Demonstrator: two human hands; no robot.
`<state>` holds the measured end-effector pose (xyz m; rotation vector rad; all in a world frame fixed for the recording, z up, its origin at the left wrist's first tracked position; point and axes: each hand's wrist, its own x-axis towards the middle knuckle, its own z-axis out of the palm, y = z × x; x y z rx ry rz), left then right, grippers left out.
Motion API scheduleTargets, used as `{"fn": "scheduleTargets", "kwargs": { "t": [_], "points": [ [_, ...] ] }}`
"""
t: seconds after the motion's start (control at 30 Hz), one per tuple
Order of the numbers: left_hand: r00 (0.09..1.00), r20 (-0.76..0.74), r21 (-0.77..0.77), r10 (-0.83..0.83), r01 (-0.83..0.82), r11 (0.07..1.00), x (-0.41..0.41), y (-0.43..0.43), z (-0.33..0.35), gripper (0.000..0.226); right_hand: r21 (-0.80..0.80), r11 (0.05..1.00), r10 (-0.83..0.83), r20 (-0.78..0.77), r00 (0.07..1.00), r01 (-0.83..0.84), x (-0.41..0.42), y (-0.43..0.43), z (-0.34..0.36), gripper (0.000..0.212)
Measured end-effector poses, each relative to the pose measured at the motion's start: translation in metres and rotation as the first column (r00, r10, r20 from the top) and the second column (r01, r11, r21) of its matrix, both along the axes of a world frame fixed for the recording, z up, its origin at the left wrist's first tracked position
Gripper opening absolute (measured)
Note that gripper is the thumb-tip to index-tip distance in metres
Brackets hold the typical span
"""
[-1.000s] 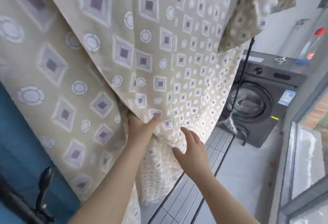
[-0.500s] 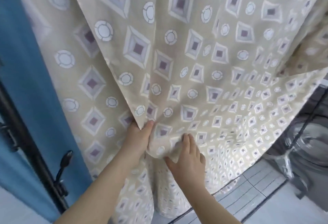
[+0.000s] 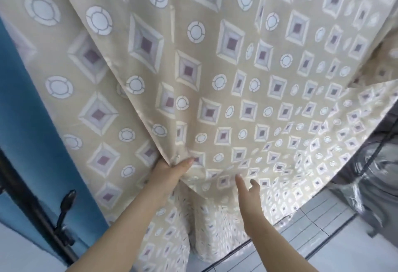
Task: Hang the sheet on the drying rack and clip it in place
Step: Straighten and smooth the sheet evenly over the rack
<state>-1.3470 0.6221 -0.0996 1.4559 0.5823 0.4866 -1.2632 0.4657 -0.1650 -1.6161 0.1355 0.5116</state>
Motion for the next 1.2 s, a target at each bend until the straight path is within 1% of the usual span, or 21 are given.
{"fn": "scheduleTargets", "kwargs": {
  "t": [0.07, 0.13, 0.2, 0.3, 0.37, 0.47, 0.5, 0.57, 0.63, 0.67, 0.73, 0.77, 0.8, 0.87, 0.9, 0.97, 1.0, 1.07, 1.13, 1.17, 1.2],
  "points": [
    [0.995, -0.074, 0.025, -0.070, 0.072, 0.997, 0.002, 0.000, -0.013, 0.019, 0.021, 0.999, 0.037, -0.054, 0.998, -0.036, 0.002, -0.003, -0.001, 0.072],
    [0.989, -0.129, 0.069, -0.071, 0.080, 0.994, 0.005, -0.006, -0.022, 0.017, 0.035, 0.998, 0.055, -0.064, 0.996, -0.053, 0.004, -0.004, -0.002, 0.070],
    [0.996, -0.088, 0.047, 0.010, -0.006, 0.999, 0.009, -0.008, -0.026, 0.013, 0.056, 0.998, 0.044, -0.081, 0.996, -0.040, 0.007, -0.006, -0.002, 0.069],
    [0.965, -0.013, 0.012, 0.261, -0.261, 0.965, 0.014, 0.000, -0.022, 0.009, 0.076, 0.997, 0.001, -0.138, 0.990, 0.010, 0.011, -0.011, -0.006, 0.072],
    [0.946, -0.008, 0.011, 0.323, -0.323, 0.946, 0.014, 0.008, -0.020, 0.010, 0.080, 0.996, -0.031, -0.175, 0.984, 0.045, 0.013, -0.015, -0.013, 0.075],
    [0.969, 0.055, -0.096, 0.241, -0.235, 0.967, 0.010, 0.007, -0.012, 0.005, 0.083, 0.994, -0.050, -0.236, 0.971, 0.071, 0.016, -0.019, -0.024, 0.076],
    [0.980, 0.053, -0.101, 0.190, -0.184, 0.978, 0.007, 0.005, -0.011, 0.011, 0.093, 0.993, -0.047, -0.255, 0.966, 0.073, 0.017, -0.019, -0.026, 0.076],
    [0.997, 0.035, 0.010, 0.062, -0.062, 0.998, -0.001, 0.003, -0.013, 0.019, 0.127, 0.989, -0.031, -0.280, 0.959, 0.069, 0.021, -0.017, -0.027, 0.076],
    [0.993, -0.074, 0.116, -0.089, 0.098, 0.988, -0.007, 0.004, -0.015, 0.031, 0.153, 0.987, -0.007, -0.298, 0.955, 0.055, 0.024, -0.015, -0.027, 0.075],
    [0.981, -0.132, 0.134, -0.145, 0.163, 0.978, -0.008, 0.005, -0.017, 0.039, 0.154, 0.987, 0.003, -0.309, 0.951, 0.047, 0.025, -0.015, -0.028, 0.074],
    [0.972, -0.184, 0.140, -0.147, 0.173, 0.975, -0.007, 0.007, -0.017, 0.044, 0.151, 0.987, 0.006, -0.328, 0.945, 0.046, 0.026, -0.015, -0.029, 0.071],
    [0.978, -0.172, 0.114, -0.121, 0.141, 0.983, -0.006, 0.007, -0.016, 0.039, 0.153, 0.987, 0.005, -0.334, 0.943, 0.049, 0.026, -0.016, -0.031, 0.069],
    [0.988, -0.128, 0.034, -0.090, 0.095, 0.995, -0.004, 0.010, -0.017, 0.029, 0.157, 0.987, 0.008, -0.338, 0.941, 0.047, 0.027, -0.016, -0.032, 0.068],
    [0.999, -0.035, -0.200, -0.025, 0.017, 0.980, 0.000, 0.013, -0.015, 0.015, 0.158, 0.986, 0.011, -0.342, 0.940, 0.046, 0.031, -0.017, -0.033, 0.067],
    [1.000, -0.023, -0.236, 0.012, -0.017, 0.972, 0.002, 0.014, -0.016, 0.012, 0.162, 0.986, 0.009, -0.345, 0.938, 0.050, 0.033, -0.017, -0.033, 0.067],
    [0.998, -0.033, -0.167, 0.050, -0.055, 0.984, 0.002, 0.014, -0.017, 0.012, 0.202, 0.977, 0.006, -0.351, 0.937, 0.070, 0.039, -0.016, -0.033, 0.066],
    [0.998, -0.022, -0.141, 0.057, -0.060, 0.988, 0.002, 0.013, -0.019, 0.014, 0.254, 0.964, 0.014, -0.351, 0.936, 0.081, 0.041, -0.015, -0.032, 0.064],
    [0.999, -0.006, -0.054, 0.049, -0.050, 0.997, -0.001, 0.010, -0.020, 0.030, 0.405, 0.909, 0.052, -0.339, 0.939, 0.096, 0.044, -0.012, -0.025, 0.053],
    [0.993, -0.092, 0.121, 0.068, -0.057, 0.991, -0.006, 0.005, -0.020, 0.029, 0.514, 0.852, 0.078, -0.313, 0.946, 0.099, 0.047, -0.009, -0.016, 0.038],
    [0.983, -0.170, 0.191, 0.071, -0.038, 0.981, -0.009, 0.002, -0.019, 0.022, 0.529, 0.842, 0.070, -0.304, 0.950, 0.108, 0.048, -0.007, -0.013, 0.032],
    [0.971, -0.232, 0.223, 0.065, -0.012, 0.975, -0.012, 0.000, -0.019, 0.013, 0.507, 0.854, 0.047, -0.298, 0.954, 0.117, 0.050, -0.006, -0.012, 0.025]
  ]
}}
